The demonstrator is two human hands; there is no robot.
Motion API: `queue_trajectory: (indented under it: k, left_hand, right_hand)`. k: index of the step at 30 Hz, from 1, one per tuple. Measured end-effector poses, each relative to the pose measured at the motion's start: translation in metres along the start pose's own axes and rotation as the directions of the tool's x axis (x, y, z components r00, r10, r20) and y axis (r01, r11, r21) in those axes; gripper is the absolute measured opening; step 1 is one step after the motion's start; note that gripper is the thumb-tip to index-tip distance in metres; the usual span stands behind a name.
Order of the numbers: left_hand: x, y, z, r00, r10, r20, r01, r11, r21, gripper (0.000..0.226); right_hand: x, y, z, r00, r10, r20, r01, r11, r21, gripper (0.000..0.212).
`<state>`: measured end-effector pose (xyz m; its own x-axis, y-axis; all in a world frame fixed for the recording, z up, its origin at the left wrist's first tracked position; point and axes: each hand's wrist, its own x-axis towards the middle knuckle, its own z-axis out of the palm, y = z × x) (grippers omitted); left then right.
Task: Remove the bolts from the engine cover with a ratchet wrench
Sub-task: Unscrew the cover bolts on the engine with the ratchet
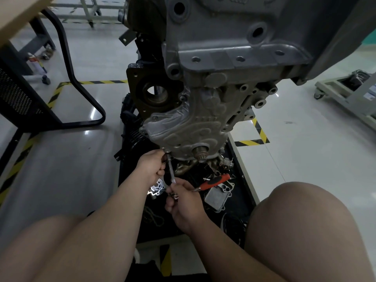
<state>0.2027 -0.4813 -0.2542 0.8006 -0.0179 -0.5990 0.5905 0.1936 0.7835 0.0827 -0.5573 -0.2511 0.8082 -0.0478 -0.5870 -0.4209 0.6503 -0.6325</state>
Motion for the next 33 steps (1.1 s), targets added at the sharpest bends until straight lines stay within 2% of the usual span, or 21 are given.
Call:
queue_trajectory:
  k: [3,6,9,12,14,16,22,26,28,30,33]
  left_hand:
    - [-0.003,0.005,-0.003,1.000,0.015,0.007,-0.016,0.998,0.062,0.024]
    - [-0.008,0.008,0.000,1.000,0.008,-0.021,-0.005,0.994,0.108,0.027]
    - [-0.022,0.003,-0.002,0.991,0.114,-0.069,-0.086,0.940,0.329,0.031]
    - [-0.045,-0.009,-0.012,0.964,0.266,-0.023,-0.201,0.778,0.595,0.038]
    - [-0.061,-0.020,-0.016,0.973,0.224,0.054,-0.211,0.770,0.602,0.037]
    - [-0.071,-0.030,-0.018,0.979,0.192,0.063,-0.192,0.788,0.585,0.033]
    - [-0.075,-0.035,-0.016,0.994,0.104,-0.020,-0.085,0.898,0.431,0.028]
    - [-0.075,-0.041,-0.010,0.989,0.133,-0.072,-0.100,0.932,0.348,0.027]
    - [-0.074,-0.041,-0.007,0.984,0.147,-0.105,-0.106,0.940,0.323,0.028]
    - [-0.071,-0.041,-0.005,0.976,0.162,-0.147,-0.113,0.948,0.299,0.028]
    - [-0.067,-0.041,-0.005,0.972,0.162,-0.171,-0.118,0.963,0.241,0.022]
  right_hand:
    - [0.001,0.002,0.001,0.990,0.139,0.032,-0.143,0.972,0.187,0.016]
    - [0.003,0.004,0.004,0.976,0.205,0.078,-0.219,0.924,0.315,0.018]
    - [0.003,0.005,0.007,0.959,0.266,0.095,-0.281,0.866,0.415,0.016]
    - [0.004,0.006,0.010,0.955,0.280,0.098,-0.293,0.837,0.463,0.017]
    - [0.004,0.006,0.013,0.960,0.264,0.089,-0.274,0.835,0.478,0.018]
    - [0.002,0.008,0.014,0.966,0.247,0.076,-0.254,0.852,0.457,0.021]
    - [-0.001,0.009,0.012,0.981,0.194,-0.002,-0.186,0.941,0.284,0.018]
    - [-0.003,0.003,0.008,0.992,0.129,0.000,-0.127,0.977,0.172,0.018]
    - [-0.005,0.004,0.005,0.997,0.071,-0.020,-0.071,0.997,0.025,0.020]
    - [-0.008,0.008,0.003,0.999,-0.007,-0.051,-0.004,0.978,-0.210,0.022]
    - [-0.013,0.017,-0.002,0.985,-0.171,-0.014,0.135,0.825,-0.548,0.018]
